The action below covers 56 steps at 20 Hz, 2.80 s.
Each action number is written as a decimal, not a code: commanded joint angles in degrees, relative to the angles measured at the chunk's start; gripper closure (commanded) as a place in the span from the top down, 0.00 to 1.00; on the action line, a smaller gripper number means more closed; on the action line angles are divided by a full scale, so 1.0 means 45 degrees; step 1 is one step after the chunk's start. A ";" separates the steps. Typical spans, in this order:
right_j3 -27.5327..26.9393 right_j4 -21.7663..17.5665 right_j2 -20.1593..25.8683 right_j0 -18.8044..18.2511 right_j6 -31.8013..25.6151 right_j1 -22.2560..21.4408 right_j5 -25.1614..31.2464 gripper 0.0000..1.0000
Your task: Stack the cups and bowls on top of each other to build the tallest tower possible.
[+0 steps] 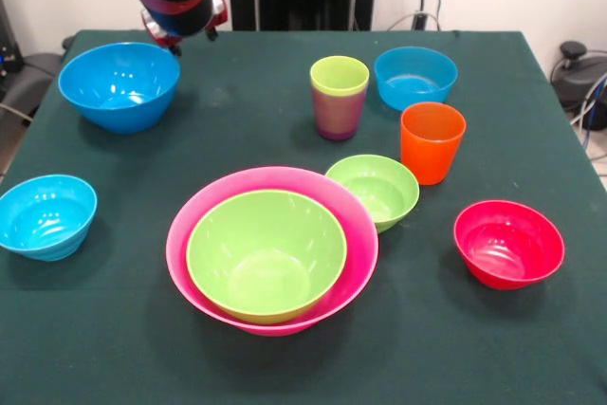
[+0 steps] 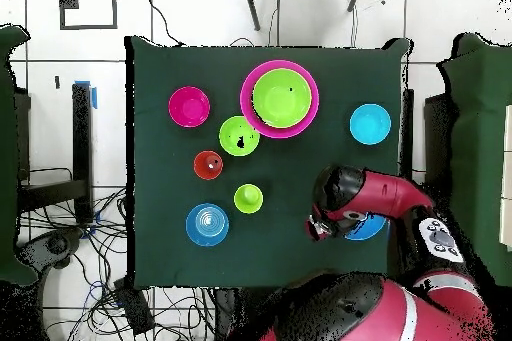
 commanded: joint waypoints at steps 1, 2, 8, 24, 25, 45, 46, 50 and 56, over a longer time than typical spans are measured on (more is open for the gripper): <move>-0.1814 0.0020 0.0487 0.0824 0.0864 -0.0665 0.2339 1.00; -0.1945 0.0008 0.0497 0.0849 0.0814 -0.0649 0.2552 1.00; -0.2086 0.0055 0.0573 0.0796 0.0838 -0.0756 0.3073 1.00; -0.1173 -0.0571 0.1118 -0.0056 0.0311 -0.0312 -0.1102 1.00; -0.1139 -0.0548 0.1099 -0.0054 0.0326 -0.0284 -0.1155 1.00; -0.0884 -0.0275 0.0487 0.0534 0.0966 -0.0737 -0.0529 1.00; -0.0928 -0.0252 0.0473 0.0590 0.0976 -0.0766 -0.0405 1.00; -0.0985 -0.0176 0.0419 0.0669 0.0965 -0.0792 -0.0177 1.00; -0.1000 -0.0072 0.0395 0.0724 0.0879 -0.0899 -0.0016 1.00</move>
